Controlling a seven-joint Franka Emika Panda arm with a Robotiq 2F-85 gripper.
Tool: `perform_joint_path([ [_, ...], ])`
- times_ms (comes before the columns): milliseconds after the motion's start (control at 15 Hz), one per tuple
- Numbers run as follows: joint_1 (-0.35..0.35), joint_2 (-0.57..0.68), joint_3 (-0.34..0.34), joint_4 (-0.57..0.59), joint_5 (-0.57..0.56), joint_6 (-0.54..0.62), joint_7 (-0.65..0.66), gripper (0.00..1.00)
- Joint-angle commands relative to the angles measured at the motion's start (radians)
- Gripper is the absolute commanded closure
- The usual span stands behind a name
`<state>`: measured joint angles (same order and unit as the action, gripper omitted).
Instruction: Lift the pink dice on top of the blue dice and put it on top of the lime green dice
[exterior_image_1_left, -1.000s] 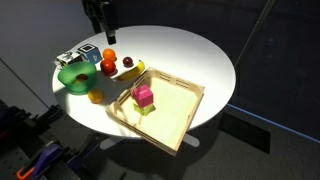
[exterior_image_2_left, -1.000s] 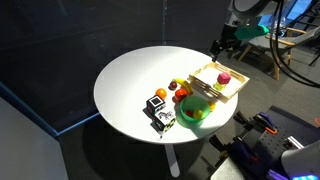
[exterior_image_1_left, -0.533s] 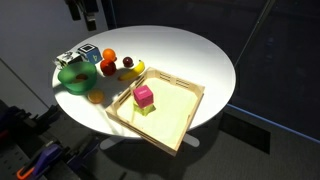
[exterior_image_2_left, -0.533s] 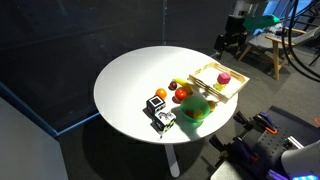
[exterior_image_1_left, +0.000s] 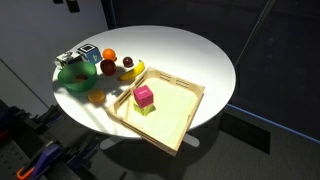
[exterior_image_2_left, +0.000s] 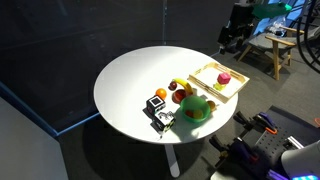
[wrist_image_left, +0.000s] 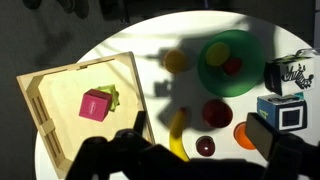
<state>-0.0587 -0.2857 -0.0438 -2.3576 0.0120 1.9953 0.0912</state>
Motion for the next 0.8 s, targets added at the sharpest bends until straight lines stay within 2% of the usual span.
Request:
perform_joint_path([
  [0,0.006,-0.066,0.008,-0.019,0.011,-0.007,0.002,0.0],
  [733,0.003,-0.059,0.011,-0.003,0.0,-0.001,0.002,0.0],
])
